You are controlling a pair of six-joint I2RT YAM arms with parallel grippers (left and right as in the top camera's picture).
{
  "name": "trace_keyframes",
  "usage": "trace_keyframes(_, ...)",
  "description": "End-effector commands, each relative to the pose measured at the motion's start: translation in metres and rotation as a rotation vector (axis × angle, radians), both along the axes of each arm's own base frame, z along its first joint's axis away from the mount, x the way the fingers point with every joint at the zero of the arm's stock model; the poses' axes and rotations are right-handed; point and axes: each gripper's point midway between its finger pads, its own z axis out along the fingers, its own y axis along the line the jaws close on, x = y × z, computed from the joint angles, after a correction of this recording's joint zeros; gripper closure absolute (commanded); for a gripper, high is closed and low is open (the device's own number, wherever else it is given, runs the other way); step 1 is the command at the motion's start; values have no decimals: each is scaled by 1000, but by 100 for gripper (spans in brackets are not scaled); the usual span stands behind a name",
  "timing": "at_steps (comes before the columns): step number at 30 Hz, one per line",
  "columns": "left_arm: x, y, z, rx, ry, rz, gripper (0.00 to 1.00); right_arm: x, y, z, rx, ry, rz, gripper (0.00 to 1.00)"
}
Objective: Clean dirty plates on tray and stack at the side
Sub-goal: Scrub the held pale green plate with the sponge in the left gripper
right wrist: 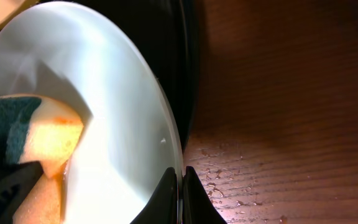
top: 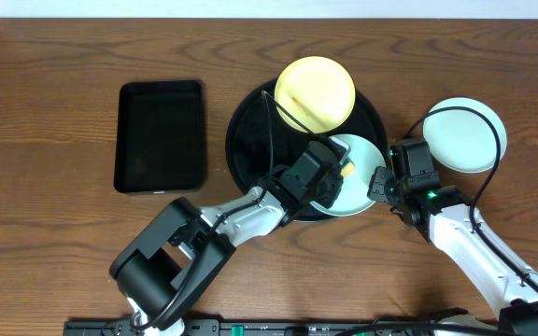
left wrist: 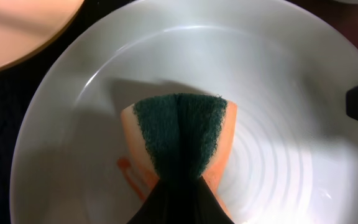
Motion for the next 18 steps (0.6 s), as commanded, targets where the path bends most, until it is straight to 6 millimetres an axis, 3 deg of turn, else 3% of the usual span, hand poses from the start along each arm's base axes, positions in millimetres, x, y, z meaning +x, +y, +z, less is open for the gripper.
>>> trace_keyframes(1,6,10,-25,94,-25,-2,92,-1,0,0,7,5,0,99)
trace_keyframes(11,29,29,-22,102,-60,62,92,-1,0,0,6,6,0,99)
trace_keyframes(18,33,27,-18,88,-75,66,92,-1,0,0,7,6,0,99)
